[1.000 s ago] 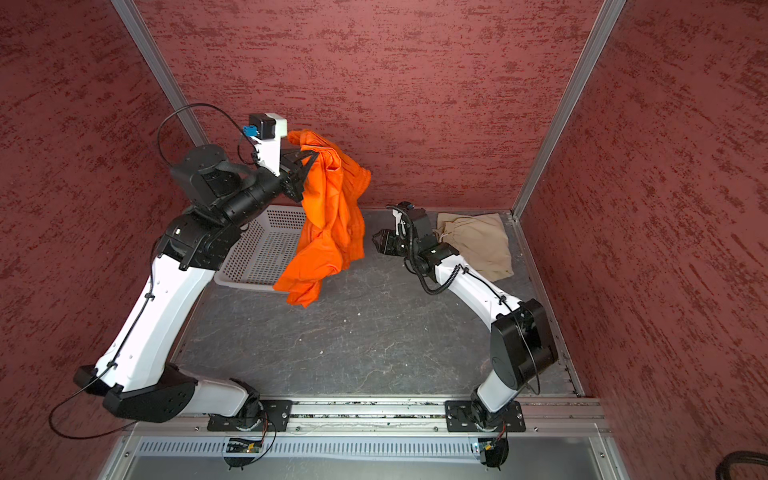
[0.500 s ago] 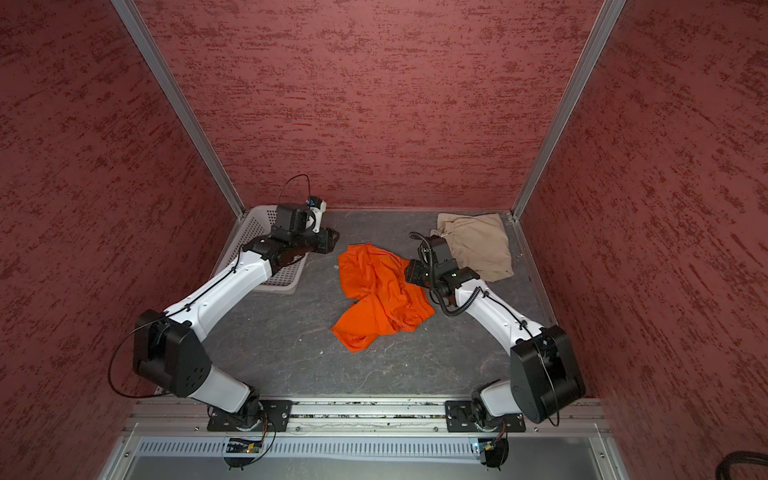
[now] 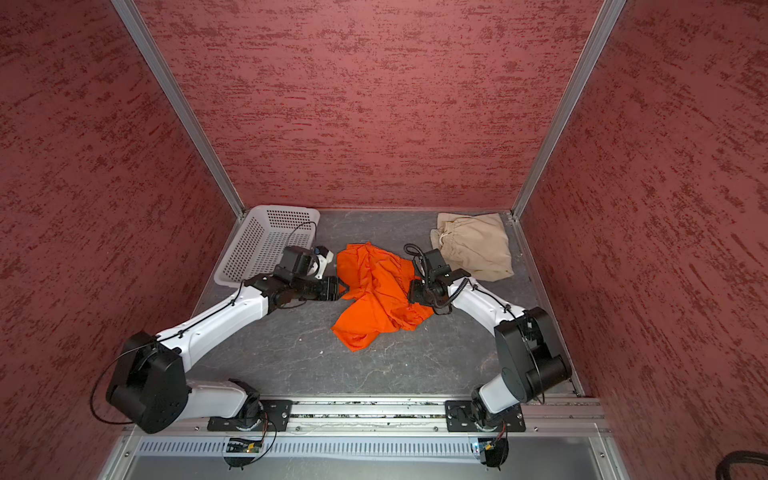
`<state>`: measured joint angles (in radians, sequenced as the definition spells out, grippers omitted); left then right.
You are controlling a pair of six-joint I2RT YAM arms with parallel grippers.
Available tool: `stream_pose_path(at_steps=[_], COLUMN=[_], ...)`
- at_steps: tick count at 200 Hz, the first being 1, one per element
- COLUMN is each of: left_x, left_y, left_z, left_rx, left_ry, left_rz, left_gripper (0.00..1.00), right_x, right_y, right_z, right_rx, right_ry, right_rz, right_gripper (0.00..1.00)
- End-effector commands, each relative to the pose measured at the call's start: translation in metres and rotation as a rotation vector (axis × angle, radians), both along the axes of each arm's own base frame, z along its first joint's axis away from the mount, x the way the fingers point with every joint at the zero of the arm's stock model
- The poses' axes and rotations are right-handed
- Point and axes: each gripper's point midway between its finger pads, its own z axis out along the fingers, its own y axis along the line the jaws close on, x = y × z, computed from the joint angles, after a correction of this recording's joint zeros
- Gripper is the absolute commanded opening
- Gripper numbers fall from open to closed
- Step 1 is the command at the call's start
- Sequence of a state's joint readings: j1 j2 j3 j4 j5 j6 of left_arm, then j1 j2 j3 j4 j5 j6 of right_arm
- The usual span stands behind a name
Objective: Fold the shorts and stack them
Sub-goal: 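Grasp the orange shorts' waistband with the right gripper while the left gripper grips the leg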
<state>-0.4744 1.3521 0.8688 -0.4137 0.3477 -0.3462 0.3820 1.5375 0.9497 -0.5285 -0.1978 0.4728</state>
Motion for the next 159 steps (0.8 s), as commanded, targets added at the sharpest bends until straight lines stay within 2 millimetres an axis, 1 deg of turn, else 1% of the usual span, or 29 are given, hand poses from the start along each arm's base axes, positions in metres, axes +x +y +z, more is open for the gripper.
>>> stream_pose_path(at_steps=[1,11,24,41,46,54,73,91,106,118,139,148,159], left_x=[-0.023,-0.031,-0.038,-0.041,-0.042,-0.041,-0.039,-0.038,-0.037,-0.036,-0.028,-0.023,-0.015], left_y=[-0.016,-0.018,-0.017,-0.011,-0.01,-0.01,-0.011,-0.014,-0.017,-0.018,-0.015,-0.012,-0.006], left_z=[0.0,-0.008,-0.021,-0.034,-0.037,-0.039,-0.045,-0.051,-0.054,-0.056,-0.053,-0.05,-0.044], left_rx=[-0.095,-0.102,-0.08,-0.027,-0.02,-0.018,-0.012,0.005,0.023,0.044,0.084,0.107,0.136], left_ry=[0.041,0.052,0.071,0.088,0.089,0.083,0.076,0.091,0.103,0.108,0.087,0.064,0.033], left_rz=[-0.035,-0.045,-0.044,-0.018,-0.016,-0.016,-0.018,-0.034,-0.046,-0.052,-0.041,-0.035,-0.038], left_gripper=[0.69,0.69,0.69,0.69,0.68,0.64,0.51,0.43,0.34,0.26,0.11,0.07,0.05], right_x=[-0.003,-0.005,-0.006,-0.007,-0.008,-0.009,-0.013,-0.018,-0.022,-0.024,-0.025,-0.026,-0.029], right_y=[0.005,0.005,0.0,-0.004,-0.005,-0.005,-0.006,-0.008,-0.011,-0.015,-0.021,-0.025,-0.03], right_z=[-0.008,-0.016,-0.025,-0.033,-0.034,-0.036,-0.039,-0.043,-0.048,-0.051,-0.052,-0.053,-0.055], right_rx=[0.038,0.029,0.009,0.016,0.025,0.041,0.053,0.053,0.042,0.027,0.01,0.003,-0.006], right_ry=[0.038,0.071,0.102,0.125,0.129,0.138,0.156,0.172,0.185,0.195,0.201,0.205,0.216], right_rz=[0.073,0.088,0.094,0.093,0.09,0.088,0.09,0.085,0.077,0.065,0.042,0.028,0.01], right_gripper=[0.64,0.64,0.64,0.64,0.64,0.63,0.61,0.55,0.5,0.49,0.48,0.47,0.47])
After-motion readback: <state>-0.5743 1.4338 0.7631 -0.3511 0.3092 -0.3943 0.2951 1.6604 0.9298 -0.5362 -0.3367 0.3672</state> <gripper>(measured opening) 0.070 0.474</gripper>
